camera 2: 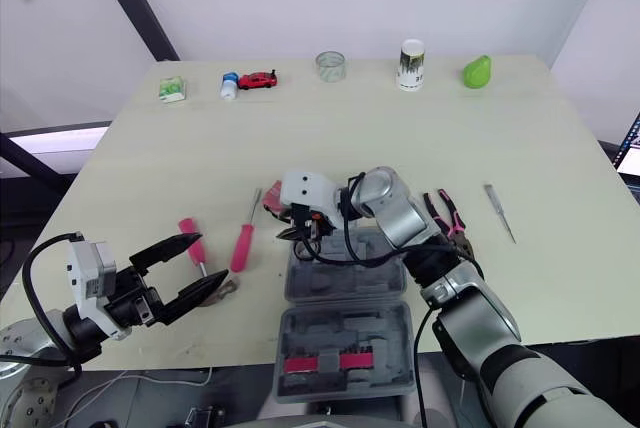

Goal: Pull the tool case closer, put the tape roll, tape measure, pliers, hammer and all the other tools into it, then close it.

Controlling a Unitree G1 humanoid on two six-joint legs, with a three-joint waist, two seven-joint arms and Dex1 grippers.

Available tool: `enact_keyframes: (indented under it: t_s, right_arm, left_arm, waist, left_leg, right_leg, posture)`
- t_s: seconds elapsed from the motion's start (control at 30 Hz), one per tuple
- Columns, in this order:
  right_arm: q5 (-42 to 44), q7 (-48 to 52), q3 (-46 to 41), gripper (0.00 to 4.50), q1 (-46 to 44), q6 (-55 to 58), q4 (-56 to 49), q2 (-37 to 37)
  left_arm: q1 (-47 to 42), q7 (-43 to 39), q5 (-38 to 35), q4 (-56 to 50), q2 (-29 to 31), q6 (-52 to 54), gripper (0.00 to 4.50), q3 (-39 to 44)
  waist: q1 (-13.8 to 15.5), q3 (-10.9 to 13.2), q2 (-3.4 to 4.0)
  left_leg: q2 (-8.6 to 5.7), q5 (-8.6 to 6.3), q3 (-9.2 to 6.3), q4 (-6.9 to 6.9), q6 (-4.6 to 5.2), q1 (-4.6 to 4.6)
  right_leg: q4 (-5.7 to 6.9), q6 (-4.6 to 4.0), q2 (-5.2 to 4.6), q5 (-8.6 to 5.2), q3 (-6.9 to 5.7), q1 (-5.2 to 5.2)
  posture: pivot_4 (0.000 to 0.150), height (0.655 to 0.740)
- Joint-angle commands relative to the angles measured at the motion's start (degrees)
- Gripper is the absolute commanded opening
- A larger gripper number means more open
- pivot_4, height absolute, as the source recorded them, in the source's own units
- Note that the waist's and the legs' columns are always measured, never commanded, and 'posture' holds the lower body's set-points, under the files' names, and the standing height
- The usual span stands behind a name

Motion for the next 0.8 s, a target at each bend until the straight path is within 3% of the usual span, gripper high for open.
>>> enact_keyframes:
  t_s: [0.03, 0.43, 0.47, 0.5, 0.8]
  right_arm:
    - [0.7, -2.96, 0.3, 0.31, 1.0, 0.38, -3.05, -0.02]
    - [0.92, -7.31, 3.19, 0.31, 6.29, -0.76, -1.95, -1.19]
    - [0.88, -7.73, 3.35, 0.88, 6.31, -0.85, -1.84, -1.09]
    - [0.6, -8.62, 3.42, 1.02, 6.31, -1.29, -1.63, -0.97]
    - [-0.02, -10.99, 4.31, 1.02, 5.69, -3.87, 2.01, -0.67]
  left_arm:
    - [-0.83, -1.75, -0.56, 1.05, 1.33, -0.12, 4.5, 0.62]
    - [-3.68, -5.12, -0.18, 3.95, 4.02, 0.81, 4.5, 0.04]
    - [-3.82, -5.29, -0.23, 4.03, 4.13, 0.95, 4.5, 0.12]
    - [-3.94, -5.37, -0.27, 4.05, 4.21, 1.12, 4.5, 0.19]
    - [-4.28, -5.86, -0.23, 3.77, 4.68, 2.03, 4.5, 0.37]
  waist:
    - [0.03, 0.0, 0.0]
    - [0.06, -0.01, -0.03]
    - [0.09, -0.01, -0.03]
    - [0.08, -0.01, -0.03]
    - [0.1, -0.01, -0.04]
  left_leg:
    - [0.0, 0.0, 0.01, 0.01, 0.0, 0.0]
    - [0.02, 0.01, 0.05, 0.05, 0.01, 0.01]
    - [0.03, 0.01, 0.04, 0.05, 0.01, 0.01]
    - [0.03, 0.01, 0.03, 0.05, 0.01, 0.01]
    - [0.03, 0.01, 0.04, 0.05, 0.01, 0.01]
  right_leg:
    - [-0.01, 0.01, 0.01, 0.0, 0.0, 0.0]
    - [0.03, 0.03, 0.38, 0.01, 0.05, 0.01]
    - [0.03, 0.02, 0.39, 0.01, 0.04, 0.01]
    - [0.03, 0.02, 0.4, 0.01, 0.03, 0.01]
    - [0.03, 0.02, 0.4, 0.01, 0.04, 0.01]
  posture:
    - [0.15, 0.74]
    - [0.15, 0.74]
    - [0.15, 0.74]
    - [0.15, 0.74]
    - [0.15, 0.74]
